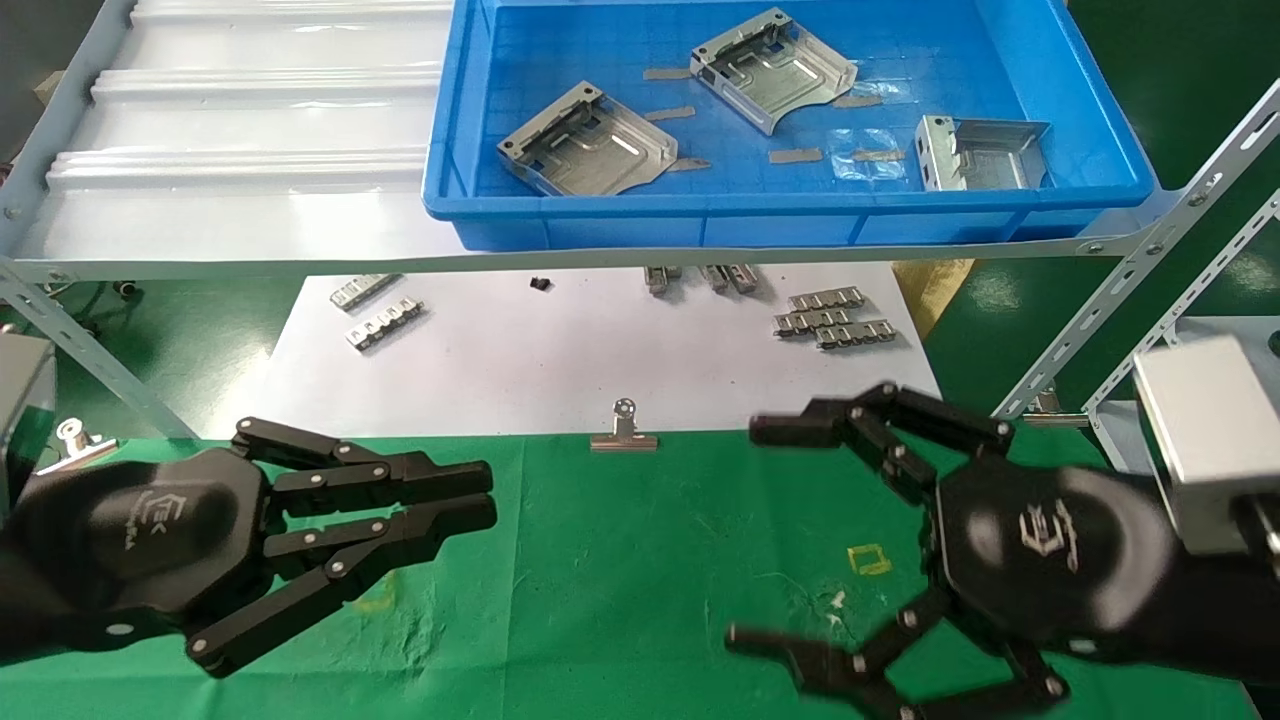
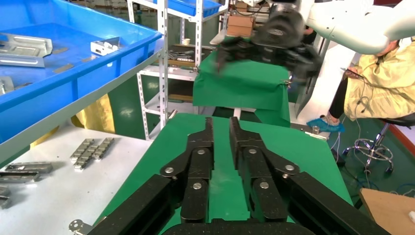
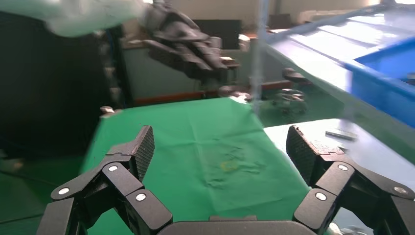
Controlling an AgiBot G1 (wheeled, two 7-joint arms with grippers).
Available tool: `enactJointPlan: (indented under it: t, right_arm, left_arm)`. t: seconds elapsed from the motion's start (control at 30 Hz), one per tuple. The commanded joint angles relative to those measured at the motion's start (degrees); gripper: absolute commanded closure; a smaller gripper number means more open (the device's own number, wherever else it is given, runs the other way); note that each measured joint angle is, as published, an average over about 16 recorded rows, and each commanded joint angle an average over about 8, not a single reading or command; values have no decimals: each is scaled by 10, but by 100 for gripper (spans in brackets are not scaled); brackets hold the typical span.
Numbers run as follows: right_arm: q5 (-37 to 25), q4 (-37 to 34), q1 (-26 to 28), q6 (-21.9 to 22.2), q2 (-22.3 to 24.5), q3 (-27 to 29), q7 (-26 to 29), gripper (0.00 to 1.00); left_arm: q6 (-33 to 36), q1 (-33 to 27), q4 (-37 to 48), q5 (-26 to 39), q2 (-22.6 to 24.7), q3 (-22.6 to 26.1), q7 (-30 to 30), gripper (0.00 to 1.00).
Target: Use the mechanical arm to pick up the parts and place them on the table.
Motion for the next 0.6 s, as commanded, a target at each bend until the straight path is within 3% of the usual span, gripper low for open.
enactJointPlan:
  t: [0.03, 0.33, 0.6]
  right_arm:
    - [-2, -3, 10, 14, -6, 4, -3, 0]
    - [-126, -94, 145, 144, -104, -41, 2, 0]
    - [-267, -260, 285, 252, -218, -107, -12, 0]
  left_arm:
    - [0, 0, 0, 0, 0, 0, 0, 100]
    - [0, 0, 0, 0, 0, 0, 0, 100]
    - [0, 0, 0, 0, 0, 0, 0, 100]
